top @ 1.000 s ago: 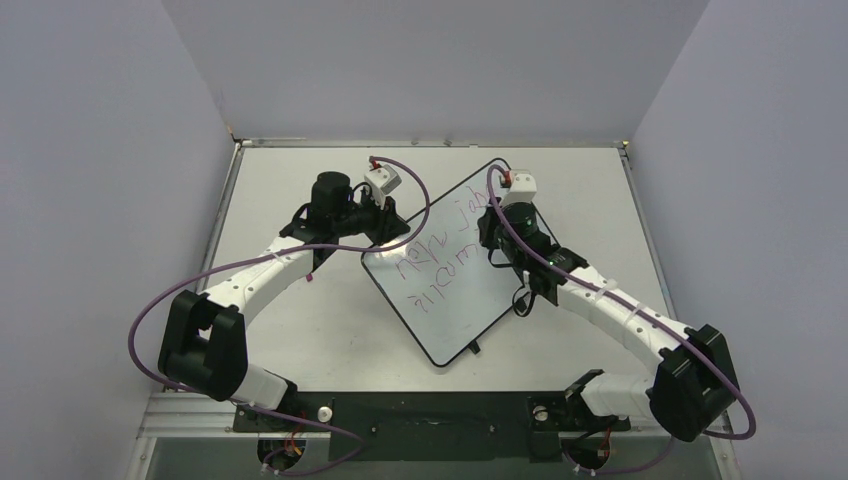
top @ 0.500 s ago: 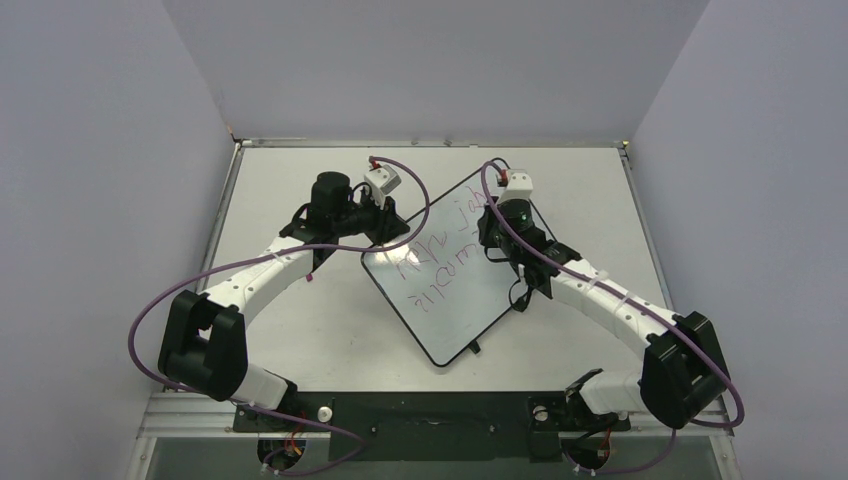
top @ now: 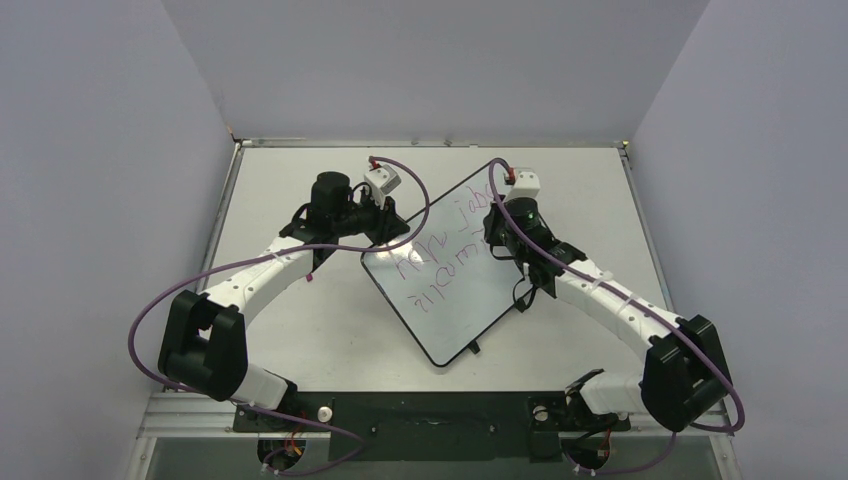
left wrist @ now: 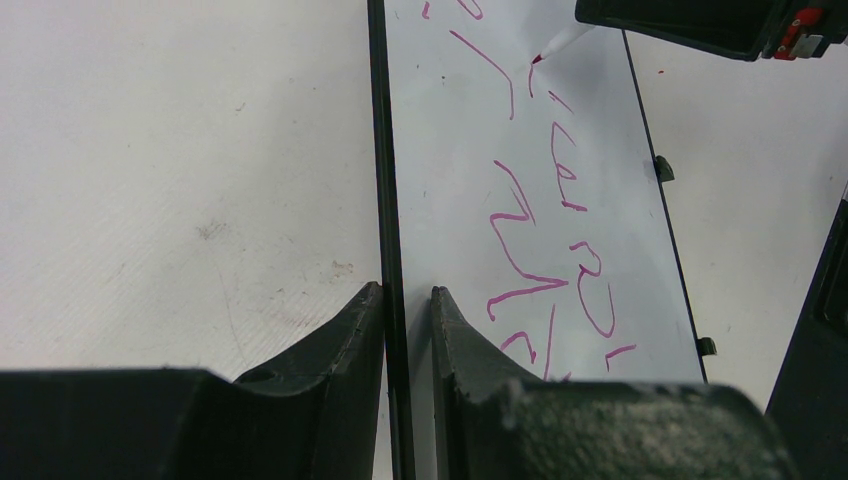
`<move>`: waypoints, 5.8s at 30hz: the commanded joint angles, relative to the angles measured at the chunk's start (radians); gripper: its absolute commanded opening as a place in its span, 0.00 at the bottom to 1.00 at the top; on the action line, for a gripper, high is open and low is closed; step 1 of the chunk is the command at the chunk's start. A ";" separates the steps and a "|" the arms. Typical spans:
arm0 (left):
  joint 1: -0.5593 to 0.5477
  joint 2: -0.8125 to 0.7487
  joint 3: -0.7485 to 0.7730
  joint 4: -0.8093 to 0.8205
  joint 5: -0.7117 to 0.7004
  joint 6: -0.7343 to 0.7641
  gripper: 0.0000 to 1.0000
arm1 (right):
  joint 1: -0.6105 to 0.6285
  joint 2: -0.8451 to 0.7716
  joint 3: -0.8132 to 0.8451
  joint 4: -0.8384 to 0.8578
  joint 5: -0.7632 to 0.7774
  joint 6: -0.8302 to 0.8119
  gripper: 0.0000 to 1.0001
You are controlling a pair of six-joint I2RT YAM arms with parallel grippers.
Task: Write a sentence on the whiteboard
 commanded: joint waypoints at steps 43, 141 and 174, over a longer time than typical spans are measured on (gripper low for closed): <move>0.013 -0.020 0.001 0.025 -0.012 0.047 0.00 | -0.021 -0.068 -0.105 0.049 0.008 0.002 0.00; 0.012 -0.019 0.001 0.028 -0.010 0.048 0.00 | -0.128 -0.029 0.050 -0.005 0.032 -0.008 0.00; 0.013 -0.023 -0.008 0.042 -0.015 0.042 0.00 | -0.123 0.049 0.065 0.026 -0.054 0.000 0.00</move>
